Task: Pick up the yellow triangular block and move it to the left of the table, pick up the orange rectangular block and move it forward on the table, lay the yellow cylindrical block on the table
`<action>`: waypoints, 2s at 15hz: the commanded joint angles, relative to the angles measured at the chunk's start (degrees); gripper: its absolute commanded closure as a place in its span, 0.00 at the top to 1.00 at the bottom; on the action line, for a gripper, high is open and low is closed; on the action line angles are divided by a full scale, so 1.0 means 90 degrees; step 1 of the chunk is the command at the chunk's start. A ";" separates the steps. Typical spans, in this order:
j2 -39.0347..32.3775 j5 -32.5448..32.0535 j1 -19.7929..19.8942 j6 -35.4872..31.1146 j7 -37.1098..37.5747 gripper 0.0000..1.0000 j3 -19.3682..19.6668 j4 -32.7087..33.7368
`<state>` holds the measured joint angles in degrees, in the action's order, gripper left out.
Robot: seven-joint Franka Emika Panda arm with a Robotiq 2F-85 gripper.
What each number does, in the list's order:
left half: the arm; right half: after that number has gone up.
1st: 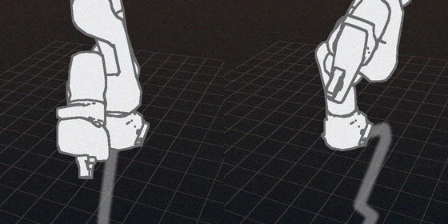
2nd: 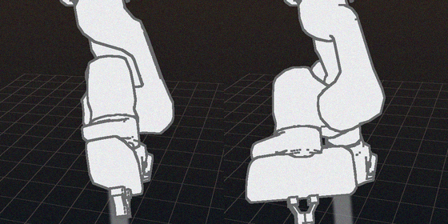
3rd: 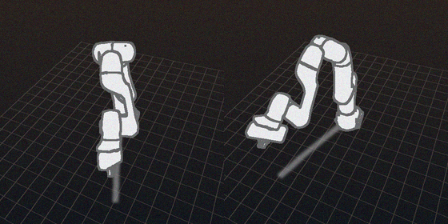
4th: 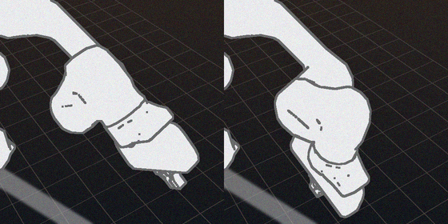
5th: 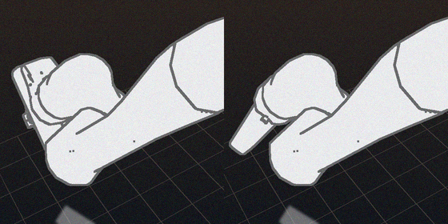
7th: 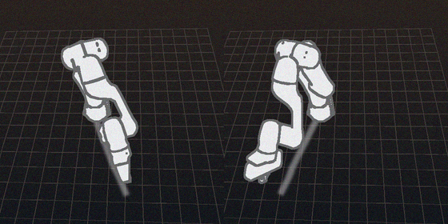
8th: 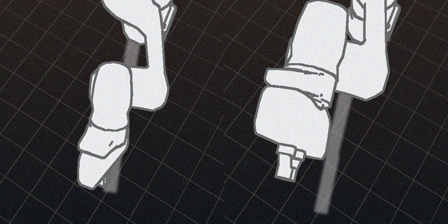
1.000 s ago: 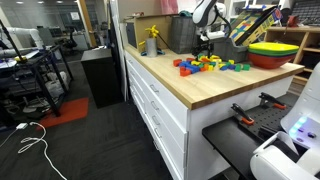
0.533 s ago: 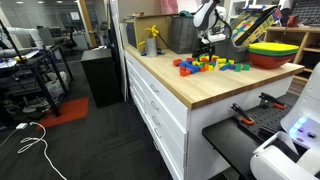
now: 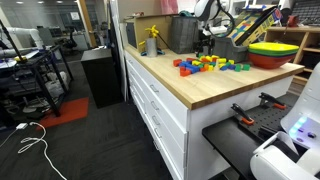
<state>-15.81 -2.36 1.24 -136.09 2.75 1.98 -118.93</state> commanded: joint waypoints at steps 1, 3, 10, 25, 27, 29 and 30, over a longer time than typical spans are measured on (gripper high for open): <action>0.0844 0.0511 0.0123 0.0235 -0.0844 1.00 -0.0215 -0.0560; 0.1096 0.0693 0.0099 0.0344 -0.1226 1.00 -0.0262 -0.0688; 0.1880 0.0816 -0.0010 0.1212 -0.1841 1.00 -0.0254 -0.0921; 0.3254 0.0665 -0.0130 0.2190 -0.1461 1.00 -0.0226 -0.1032; 0.3370 0.0661 -0.0163 0.2200 -0.1401 1.00 -0.0241 -0.1034; 0.3479 0.0689 -0.0206 0.2254 -0.1374 1.00 -0.0241 -0.1021; 0.3508 0.0712 -0.0229 0.2254 -0.1388 1.00 -0.0238 -0.1019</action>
<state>13.05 3.63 -0.11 -117.32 -10.83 -0.36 -127.05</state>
